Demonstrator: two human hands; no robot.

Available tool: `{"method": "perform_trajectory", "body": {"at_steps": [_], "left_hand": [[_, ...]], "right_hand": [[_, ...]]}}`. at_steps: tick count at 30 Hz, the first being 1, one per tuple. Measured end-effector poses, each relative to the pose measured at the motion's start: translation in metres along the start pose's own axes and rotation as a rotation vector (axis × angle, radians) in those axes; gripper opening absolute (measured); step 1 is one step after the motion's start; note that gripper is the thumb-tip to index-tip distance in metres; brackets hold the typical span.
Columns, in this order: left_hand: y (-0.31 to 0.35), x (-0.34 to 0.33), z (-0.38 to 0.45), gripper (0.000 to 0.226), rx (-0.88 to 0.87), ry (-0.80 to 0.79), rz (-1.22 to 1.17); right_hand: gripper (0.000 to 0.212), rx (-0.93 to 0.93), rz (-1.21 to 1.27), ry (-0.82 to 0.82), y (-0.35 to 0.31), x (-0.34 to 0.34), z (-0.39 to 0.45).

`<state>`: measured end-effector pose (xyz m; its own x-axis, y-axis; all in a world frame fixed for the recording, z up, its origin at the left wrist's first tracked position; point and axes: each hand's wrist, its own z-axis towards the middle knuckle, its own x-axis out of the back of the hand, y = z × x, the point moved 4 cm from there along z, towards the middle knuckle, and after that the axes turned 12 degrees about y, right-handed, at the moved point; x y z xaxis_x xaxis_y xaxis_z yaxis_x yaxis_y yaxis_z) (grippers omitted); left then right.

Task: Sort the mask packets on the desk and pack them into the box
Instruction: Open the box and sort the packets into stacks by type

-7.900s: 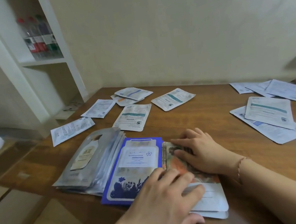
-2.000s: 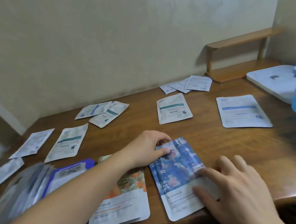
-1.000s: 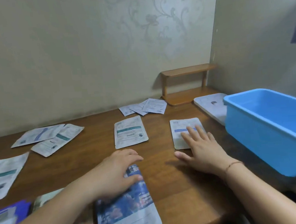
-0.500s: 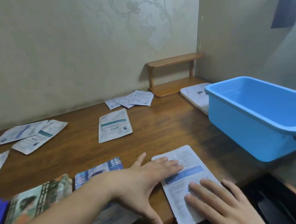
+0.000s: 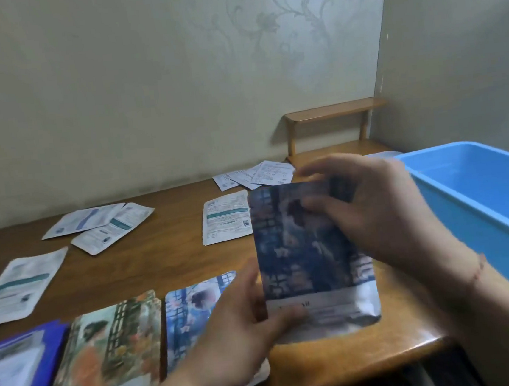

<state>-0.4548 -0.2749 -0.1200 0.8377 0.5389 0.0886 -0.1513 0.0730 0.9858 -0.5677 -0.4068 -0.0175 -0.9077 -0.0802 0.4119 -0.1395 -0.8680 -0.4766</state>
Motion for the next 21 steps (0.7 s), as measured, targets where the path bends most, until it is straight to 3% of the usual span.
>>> {"method": "perform_trajectory", "body": {"at_steps": [2, 4, 6, 8, 9, 11, 14, 21], "left_hand": [[-0.004, 0.017, -0.016, 0.092, 0.109, 0.203, -0.086], [-0.010, 0.035, -0.033, 0.098, 0.112, 0.321, 0.090], [-0.010, 0.052, -0.048, 0.069, -0.040, 0.347, 0.467], [-0.014, 0.067, -0.058, 0.032, -0.291, 0.265, 0.903], [-0.021, 0.074, -0.060, 0.028, -0.339, 0.215, 1.075], [-0.033, 0.085, -0.065, 0.040, -0.389, 0.189, 1.262], [-0.037, 0.094, -0.069, 0.041, -0.440, 0.210, 1.342], [-0.035, 0.098, -0.075, 0.041, -0.543, 0.270, 1.450]], "right_hand": [[0.027, -0.165, 0.095, -0.208, 0.008, -0.035, 0.020], [0.022, -0.230, 0.133, -0.400, 0.013, -0.076, 0.024], [0.017, -0.259, 0.157, -0.553, 0.017, -0.117, 0.013], [0.016, -0.276, 0.196, -0.645, 0.019, -0.150, -0.001], [0.016, -0.296, 0.211, -0.675, 0.020, -0.163, -0.008], [0.016, -0.337, 0.224, -0.732, 0.020, -0.182, -0.020], [0.020, -0.308, 0.210, -0.766, 0.015, -0.199, -0.031], [0.033, 0.046, -0.032, -0.658, 0.002, -0.209, -0.041]]}}
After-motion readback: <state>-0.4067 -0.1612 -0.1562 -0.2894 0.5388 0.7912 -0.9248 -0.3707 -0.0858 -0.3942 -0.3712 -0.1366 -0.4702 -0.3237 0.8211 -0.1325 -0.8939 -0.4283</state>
